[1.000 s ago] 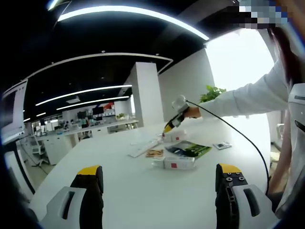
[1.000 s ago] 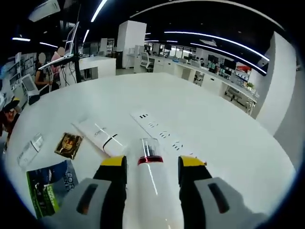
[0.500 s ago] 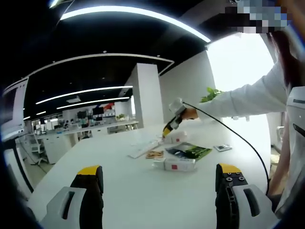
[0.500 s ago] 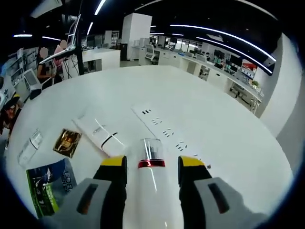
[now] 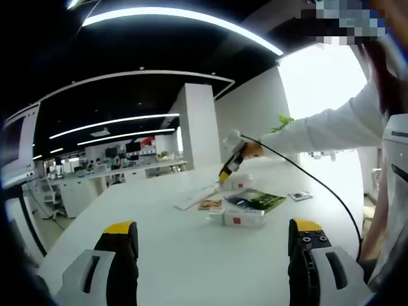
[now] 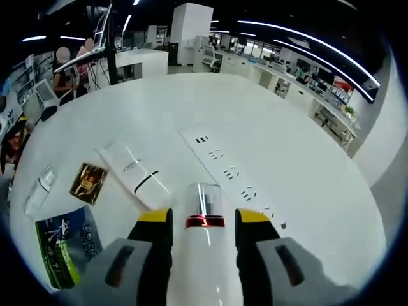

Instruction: Arrange the skincare products in the storage area until every visible bottle or jar stands upright without overlapping.

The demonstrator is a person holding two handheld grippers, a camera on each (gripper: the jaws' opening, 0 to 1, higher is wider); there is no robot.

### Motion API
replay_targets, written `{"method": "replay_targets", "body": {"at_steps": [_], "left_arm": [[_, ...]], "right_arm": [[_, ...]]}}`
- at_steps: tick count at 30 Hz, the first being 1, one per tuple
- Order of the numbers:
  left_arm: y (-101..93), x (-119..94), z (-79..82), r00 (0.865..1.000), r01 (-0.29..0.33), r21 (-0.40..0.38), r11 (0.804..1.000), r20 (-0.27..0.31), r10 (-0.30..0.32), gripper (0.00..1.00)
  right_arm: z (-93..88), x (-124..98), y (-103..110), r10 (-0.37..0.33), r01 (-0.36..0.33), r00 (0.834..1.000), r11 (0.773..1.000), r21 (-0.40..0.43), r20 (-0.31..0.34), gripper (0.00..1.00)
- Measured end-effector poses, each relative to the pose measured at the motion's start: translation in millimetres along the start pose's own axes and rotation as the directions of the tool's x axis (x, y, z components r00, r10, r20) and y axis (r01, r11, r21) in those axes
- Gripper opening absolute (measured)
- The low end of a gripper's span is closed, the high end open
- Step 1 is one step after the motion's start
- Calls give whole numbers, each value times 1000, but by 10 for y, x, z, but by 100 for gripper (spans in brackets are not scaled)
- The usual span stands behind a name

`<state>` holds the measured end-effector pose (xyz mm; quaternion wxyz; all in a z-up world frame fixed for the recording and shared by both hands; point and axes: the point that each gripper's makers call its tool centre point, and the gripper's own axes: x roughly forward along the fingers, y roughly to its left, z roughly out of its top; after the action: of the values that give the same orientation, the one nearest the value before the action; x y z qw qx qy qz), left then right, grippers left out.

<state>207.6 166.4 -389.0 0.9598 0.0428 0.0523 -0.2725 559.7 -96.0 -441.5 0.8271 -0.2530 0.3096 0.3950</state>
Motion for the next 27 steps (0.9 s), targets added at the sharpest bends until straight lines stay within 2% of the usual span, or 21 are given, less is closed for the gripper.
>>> {"method": "replay_targets", "body": {"at_steps": [4,8,12,15,20,27], "left_arm": [[2,-1,5,1000,-3,0,1000,2,3,100],[18,3,-5,1000,-7,0,1000,-3,7,100],[26,11,-3,1000,-8,0,1000,-4,8,100],[20,19,-14,1000,-6,0,1000,-9,6,100],[25,23,-32,1000,-8,-8,1000,-9,7,100],[35,33,-60,1000,-8,-8,1000,-17,8,100]], "right_arm": [[20,16,-13,8,-8,1000,1000,-1,-18,37],[-55,69,-3,32,-33,996,999,-12,-85,37],[-25,108,-5,27,-31,994,999,-36,-105,36],[-78,136,-32,22,-31,989,998,-58,-147,36],[-110,193,-21,32,-44,983,997,-63,-182,36],[-105,219,-60,33,-56,968,995,-85,-247,34]]}}
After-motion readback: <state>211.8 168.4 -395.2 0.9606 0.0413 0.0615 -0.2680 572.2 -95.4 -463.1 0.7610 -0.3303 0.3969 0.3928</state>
